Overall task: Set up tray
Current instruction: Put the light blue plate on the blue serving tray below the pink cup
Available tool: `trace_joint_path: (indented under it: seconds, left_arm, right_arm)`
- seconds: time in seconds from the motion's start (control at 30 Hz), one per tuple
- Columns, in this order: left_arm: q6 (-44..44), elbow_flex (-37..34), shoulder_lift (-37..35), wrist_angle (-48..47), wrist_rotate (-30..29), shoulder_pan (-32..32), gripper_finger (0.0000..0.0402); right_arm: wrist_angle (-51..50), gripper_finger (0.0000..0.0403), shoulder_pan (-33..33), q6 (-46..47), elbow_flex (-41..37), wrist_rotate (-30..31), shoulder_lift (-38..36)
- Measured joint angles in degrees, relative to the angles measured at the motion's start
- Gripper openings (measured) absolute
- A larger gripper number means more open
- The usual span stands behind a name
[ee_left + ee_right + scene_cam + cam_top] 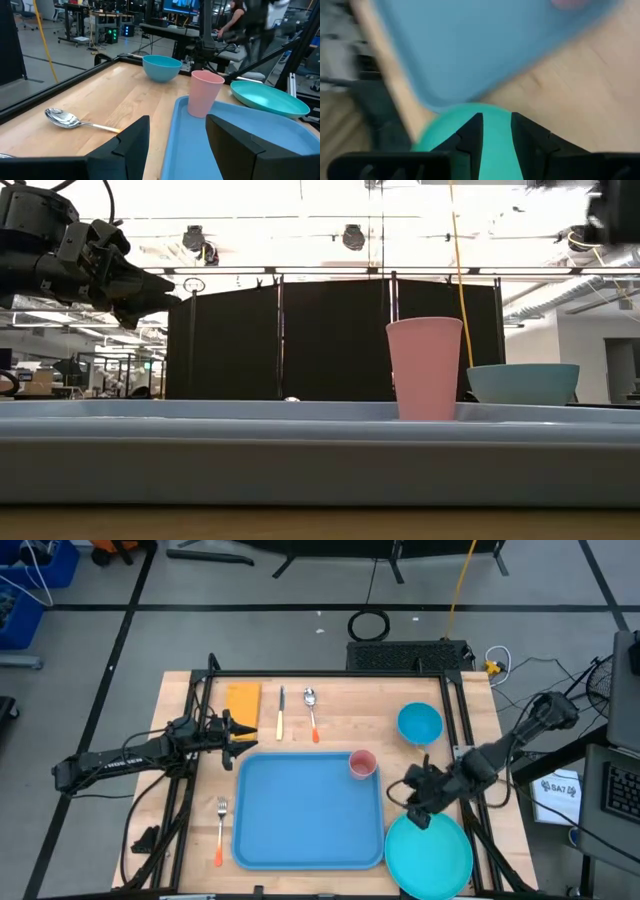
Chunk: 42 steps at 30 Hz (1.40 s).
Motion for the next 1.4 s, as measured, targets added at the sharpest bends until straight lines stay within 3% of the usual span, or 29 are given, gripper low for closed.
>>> trace_joint_path:
  seconds: [0.13,0.4,0.87,1.2,1.4]
  left_arm:
    - [0.02,0.00,-0.02,0.49,0.02,0.00,0.0200]
    - [-0.21,0.00,-0.01,0.51,0.04,-0.02,0.0200]
    - [-0.02,0.00,-0.02,0.48,0.07,-0.02,0.0200]
    - [0.00,0.00,-0.02,0.12,0.07,-0.02,0.0200]
    - [0.00,0.00,-0.01,0.09,0.07,0.00,0.0200]
  right_arm:
    - [-0.15,0.0107,2.43,9.55,-7.53,-0.44,-0.93]
    - [-0.08,0.0134,5.59,21.77,-16.71,-12.35,-2.82]
    - [-1.17,0.0138,5.78,23.36,-20.97,-14.20,-5.99]
    - [9.02,0.0135,5.78,24.64,-25.68,-14.39,-5.97]
    - [9.79,0.0133,5.78,24.91,-27.78,-14.42,-5.97]
